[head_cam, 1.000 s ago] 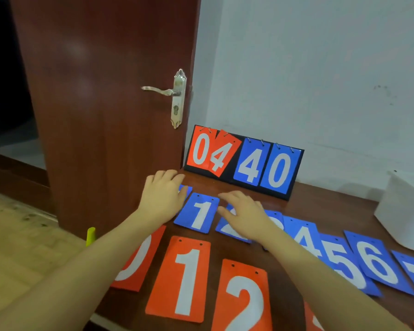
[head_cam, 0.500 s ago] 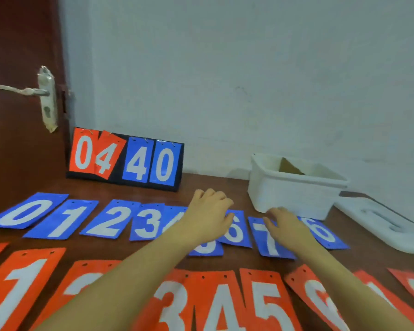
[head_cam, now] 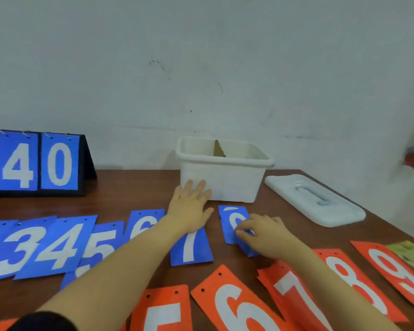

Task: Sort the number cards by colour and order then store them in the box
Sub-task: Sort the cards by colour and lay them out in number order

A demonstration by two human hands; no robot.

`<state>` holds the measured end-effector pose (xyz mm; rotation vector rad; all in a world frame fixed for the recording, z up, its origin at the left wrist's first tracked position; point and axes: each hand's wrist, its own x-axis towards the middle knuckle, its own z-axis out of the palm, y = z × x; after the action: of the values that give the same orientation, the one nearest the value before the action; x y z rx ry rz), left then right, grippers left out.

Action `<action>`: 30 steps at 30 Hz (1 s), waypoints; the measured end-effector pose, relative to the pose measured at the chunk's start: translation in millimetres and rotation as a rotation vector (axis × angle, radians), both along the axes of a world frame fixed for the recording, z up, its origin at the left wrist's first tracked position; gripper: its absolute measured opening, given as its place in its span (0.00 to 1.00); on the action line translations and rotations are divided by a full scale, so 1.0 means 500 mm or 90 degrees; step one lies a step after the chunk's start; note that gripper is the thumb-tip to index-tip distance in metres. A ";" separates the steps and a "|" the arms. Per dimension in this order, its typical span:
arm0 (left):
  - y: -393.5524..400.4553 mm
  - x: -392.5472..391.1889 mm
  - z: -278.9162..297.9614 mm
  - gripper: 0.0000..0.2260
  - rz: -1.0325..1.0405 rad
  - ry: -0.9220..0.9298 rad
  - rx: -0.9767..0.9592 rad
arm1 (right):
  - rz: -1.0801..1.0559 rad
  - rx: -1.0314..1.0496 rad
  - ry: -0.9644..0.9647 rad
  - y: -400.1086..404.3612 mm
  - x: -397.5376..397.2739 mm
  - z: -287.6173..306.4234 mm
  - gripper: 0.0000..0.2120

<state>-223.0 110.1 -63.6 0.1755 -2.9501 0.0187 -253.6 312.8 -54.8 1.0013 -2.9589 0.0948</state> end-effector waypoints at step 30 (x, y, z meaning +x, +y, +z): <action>0.014 0.058 0.036 0.19 0.024 0.330 0.650 | -0.349 -0.189 -0.103 -0.026 -0.023 -0.025 0.37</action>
<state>-193.9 117.0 -45.5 0.3035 -2.1687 -1.2982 -264.9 299.7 -67.5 0.1425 -3.1049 0.6022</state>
